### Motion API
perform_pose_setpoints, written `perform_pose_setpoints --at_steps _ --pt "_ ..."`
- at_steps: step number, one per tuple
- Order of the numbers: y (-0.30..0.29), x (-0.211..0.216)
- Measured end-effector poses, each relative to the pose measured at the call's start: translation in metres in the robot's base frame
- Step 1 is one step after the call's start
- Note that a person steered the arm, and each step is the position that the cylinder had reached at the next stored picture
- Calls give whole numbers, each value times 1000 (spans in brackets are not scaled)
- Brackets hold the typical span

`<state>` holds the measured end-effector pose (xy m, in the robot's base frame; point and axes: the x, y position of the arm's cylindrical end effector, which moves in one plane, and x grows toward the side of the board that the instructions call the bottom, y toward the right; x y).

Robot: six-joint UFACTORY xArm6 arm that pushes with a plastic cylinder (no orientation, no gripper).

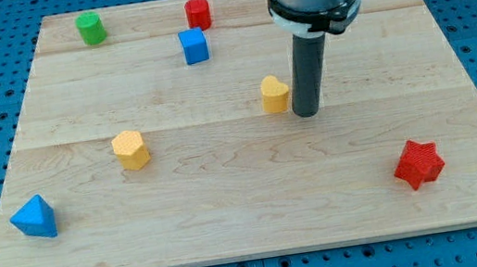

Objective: Place the yellow heart below the blue cube

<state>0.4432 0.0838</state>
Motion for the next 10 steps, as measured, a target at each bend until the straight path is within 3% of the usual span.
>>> perform_pose_setpoints --at_steps 2,3,4,5,7,8,10 --pt "-113 -6" --pt "-97 10" --pt "-30 11" --pt "-2 -13" --pt "-124 -30" --pt "-130 -33" --pt "-68 -31"
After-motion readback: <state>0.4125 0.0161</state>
